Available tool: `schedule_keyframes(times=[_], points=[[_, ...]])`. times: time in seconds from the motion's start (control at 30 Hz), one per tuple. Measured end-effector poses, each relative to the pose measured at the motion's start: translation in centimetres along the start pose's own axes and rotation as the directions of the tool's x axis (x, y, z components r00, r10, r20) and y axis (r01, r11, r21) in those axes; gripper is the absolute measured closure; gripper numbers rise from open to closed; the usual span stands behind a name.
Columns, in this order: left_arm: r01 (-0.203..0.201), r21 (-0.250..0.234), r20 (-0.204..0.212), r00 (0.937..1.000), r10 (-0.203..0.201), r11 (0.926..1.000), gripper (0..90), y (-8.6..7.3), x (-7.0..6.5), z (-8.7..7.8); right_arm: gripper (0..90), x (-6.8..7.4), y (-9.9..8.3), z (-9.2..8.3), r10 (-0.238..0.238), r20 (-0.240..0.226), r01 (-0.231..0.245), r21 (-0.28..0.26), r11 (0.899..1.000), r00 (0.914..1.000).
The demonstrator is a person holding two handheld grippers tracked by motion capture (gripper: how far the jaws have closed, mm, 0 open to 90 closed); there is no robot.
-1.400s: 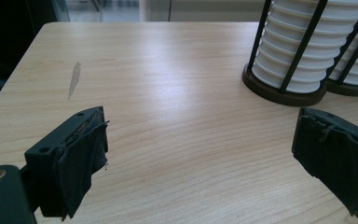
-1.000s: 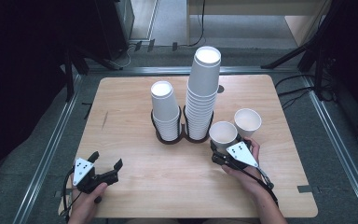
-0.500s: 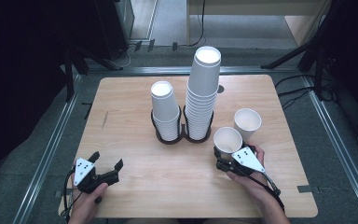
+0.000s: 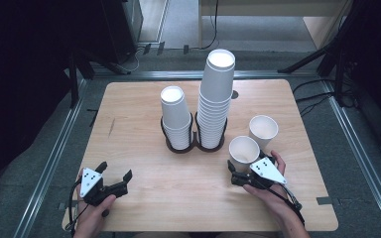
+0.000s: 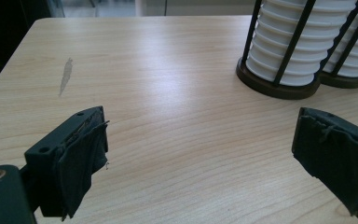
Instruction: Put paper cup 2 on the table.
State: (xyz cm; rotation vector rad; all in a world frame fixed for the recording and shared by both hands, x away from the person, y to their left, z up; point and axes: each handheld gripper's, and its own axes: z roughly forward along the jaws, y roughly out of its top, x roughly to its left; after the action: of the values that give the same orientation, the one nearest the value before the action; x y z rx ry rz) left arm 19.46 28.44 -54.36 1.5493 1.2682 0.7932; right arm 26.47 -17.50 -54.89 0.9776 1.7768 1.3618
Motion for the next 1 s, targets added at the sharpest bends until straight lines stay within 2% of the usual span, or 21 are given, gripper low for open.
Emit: schedule_keyframes(times=[0.17,0.43,0.53,0.7,1.0], points=[[0.001,-0.002,-0.006,1.0,-0.001,1.0,3.7,0.0,0.0,-0.2,0.0,-0.1,0.3,-0.8,-0.015,0.004,0.015,-0.001,1.0,0.9999],[0.011,0.007,-0.017,0.9998,-0.011,0.9999,3.6,-0.1,0.3,-0.4,0.0,-1.1,-0.1,-2.9,-0.043,0.017,0.043,0.012,0.999,0.9989],[0.005,0.019,-0.019,0.9998,-0.005,0.9998,3.6,-0.2,0.4,-0.5,0.0,-1.6,-0.3,-3.7,-0.039,0.028,0.038,0.014,0.999,0.9989],[0.005,0.031,-0.024,0.9997,-0.004,0.9995,3.6,-0.4,0.4,-0.7,0.0,-2.9,-0.9,-5.0,-0.035,0.064,0.033,0.023,0.999,0.9974],[0.016,0.046,-0.049,0.9987,-0.014,0.9988,3.6,-0.9,0.9,-1.3,0.0,-5.8,-2.2,-7.4,0.007,0.133,-0.013,0.043,0.999,0.9911]])
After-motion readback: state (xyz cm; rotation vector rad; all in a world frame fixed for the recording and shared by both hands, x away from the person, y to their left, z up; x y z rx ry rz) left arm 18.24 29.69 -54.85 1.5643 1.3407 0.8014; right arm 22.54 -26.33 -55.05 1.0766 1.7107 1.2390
